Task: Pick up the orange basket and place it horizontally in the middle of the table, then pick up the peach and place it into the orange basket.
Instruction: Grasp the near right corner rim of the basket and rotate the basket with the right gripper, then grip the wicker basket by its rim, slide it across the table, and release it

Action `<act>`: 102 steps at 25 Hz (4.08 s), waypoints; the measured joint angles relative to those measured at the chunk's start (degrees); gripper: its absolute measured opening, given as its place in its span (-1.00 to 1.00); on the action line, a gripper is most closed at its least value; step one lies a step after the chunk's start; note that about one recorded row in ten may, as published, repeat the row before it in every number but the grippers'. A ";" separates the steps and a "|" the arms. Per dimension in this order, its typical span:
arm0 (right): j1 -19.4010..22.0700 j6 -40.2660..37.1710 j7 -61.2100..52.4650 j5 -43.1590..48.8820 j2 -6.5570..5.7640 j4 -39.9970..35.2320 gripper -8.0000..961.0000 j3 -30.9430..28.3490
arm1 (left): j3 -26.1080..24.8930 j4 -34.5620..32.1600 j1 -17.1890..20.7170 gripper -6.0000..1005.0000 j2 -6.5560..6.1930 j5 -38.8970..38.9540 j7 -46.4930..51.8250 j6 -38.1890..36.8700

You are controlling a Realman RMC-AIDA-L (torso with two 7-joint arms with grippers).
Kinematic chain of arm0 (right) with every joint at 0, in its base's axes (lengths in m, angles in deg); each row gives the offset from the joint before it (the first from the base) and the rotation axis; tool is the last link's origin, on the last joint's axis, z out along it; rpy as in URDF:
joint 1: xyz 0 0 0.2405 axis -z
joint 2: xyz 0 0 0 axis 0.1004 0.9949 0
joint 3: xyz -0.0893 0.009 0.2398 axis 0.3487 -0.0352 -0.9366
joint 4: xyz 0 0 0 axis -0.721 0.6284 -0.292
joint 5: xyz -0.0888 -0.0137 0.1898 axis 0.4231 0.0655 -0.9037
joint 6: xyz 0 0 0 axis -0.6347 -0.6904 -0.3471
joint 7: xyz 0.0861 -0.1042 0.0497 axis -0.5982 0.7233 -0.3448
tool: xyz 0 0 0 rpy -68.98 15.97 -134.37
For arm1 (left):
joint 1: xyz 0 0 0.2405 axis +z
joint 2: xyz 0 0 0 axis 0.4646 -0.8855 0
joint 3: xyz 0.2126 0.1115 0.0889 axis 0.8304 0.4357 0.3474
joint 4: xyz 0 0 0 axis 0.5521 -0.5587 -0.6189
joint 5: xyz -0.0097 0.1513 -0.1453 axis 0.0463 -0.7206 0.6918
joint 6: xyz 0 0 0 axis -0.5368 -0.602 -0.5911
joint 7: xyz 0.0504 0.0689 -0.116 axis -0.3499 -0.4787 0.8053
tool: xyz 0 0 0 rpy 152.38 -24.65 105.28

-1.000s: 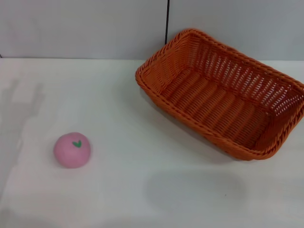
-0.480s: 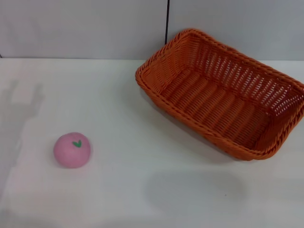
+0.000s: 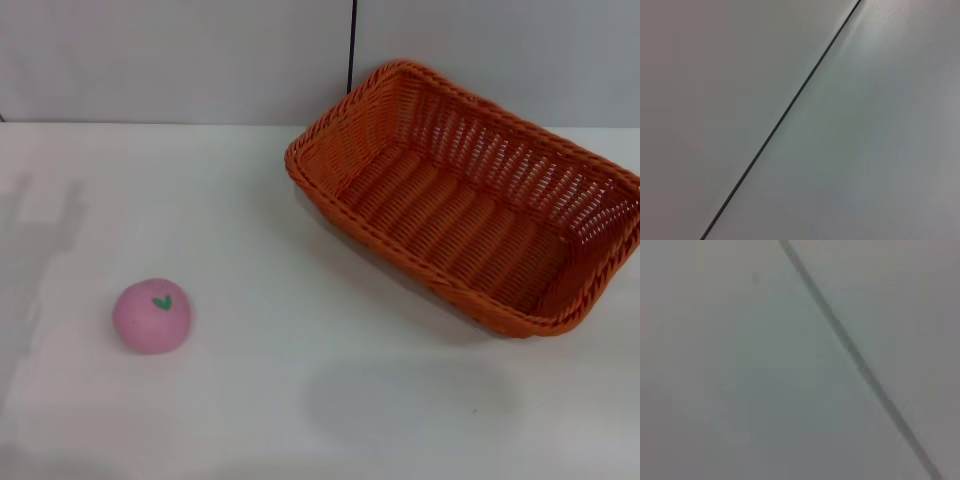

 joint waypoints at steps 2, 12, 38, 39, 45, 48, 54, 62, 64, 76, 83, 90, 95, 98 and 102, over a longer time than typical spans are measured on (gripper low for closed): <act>-0.99 0.76 -10.39 6.17 -0.98 -6.34 0.20 3.13 | 0.00 0.00 0.26 0.62 0.00 0.00 0.00 0.00; -11.77 -13.58 -50.21 39.19 -7.13 -36.90 0.24 8.64 | 0.00 0.00 0.32 0.62 0.09 0.00 0.00 -0.06; -28.52 -15.82 -56.78 71.99 -9.52 -36.50 0.23 33.44 | 0.00 -0.29 -0.26 0.62 0.18 0.00 0.00 -0.72; -28.34 -15.20 -56.79 72.01 -9.44 -36.29 0.23 33.94 | 0.00 -0.38 -0.28 0.62 0.18 0.01 0.00 -0.72; -28.26 -12.75 -56.80 73.30 -9.00 -33.37 0.23 35.95 | 0.00 -0.70 -0.31 0.62 0.18 0.00 0.00 -0.70; -28.41 -11.62 -56.79 74.77 -8.35 -32.67 0.23 36.93 | 0.00 -0.76 -0.32 0.62 0.17 0.01 0.00 -0.70; -29.20 -7.48 -56.79 77.86 -6.33 -30.23 0.23 38.45 | 0.00 -0.80 -0.32 0.62 0.17 0.00 0.00 -0.54; -29.33 -4.60 -56.81 77.53 -5.91 -27.49 0.22 38.41 | 0.00 -0.79 0.03 0.62 0.18 0.00 0.00 -0.54; -29.15 -4.03 -56.81 77.53 -5.76 -27.41 0.19 38.29 | 0.00 -0.79 0.08 0.62 0.17 0.00 0.00 -0.63; -28.70 -3.61 -56.82 77.21 -5.64 -27.99 -0.31 37.33 | 0.00 -0.79 0.10 0.62 0.18 0.00 0.00 -0.71; -25.60 -7.62 -56.32 66.07 -5.97 -35.37 -0.53 35.99 | 0.00 -0.79 0.28 0.62 0.10 0.00 0.00 -0.77; -21.16 -11.00 -56.01 50.23 -6.70 -42.73 -0.62 35.60 | 0.00 -0.78 0.29 0.62 0.09 0.00 0.00 -1.15; -20.59 -12.27 -53.52 45.68 -6.82 -43.34 -0.62 32.57 | 0.00 -0.83 0.30 0.62 0.09 0.00 0.00 -1.43; -20.55 -14.13 -50.48 41.66 -7.39 -41.57 -0.62 29.12 | 0.00 -0.87 0.35 0.62 0.09 0.00 0.00 -1.52; -20.52 -16.44 -46.67 37.52 -9.34 -37.39 -0.62 27.82 | 0.00 -0.88 0.38 0.62 0.09 0.00 0.00 -1.56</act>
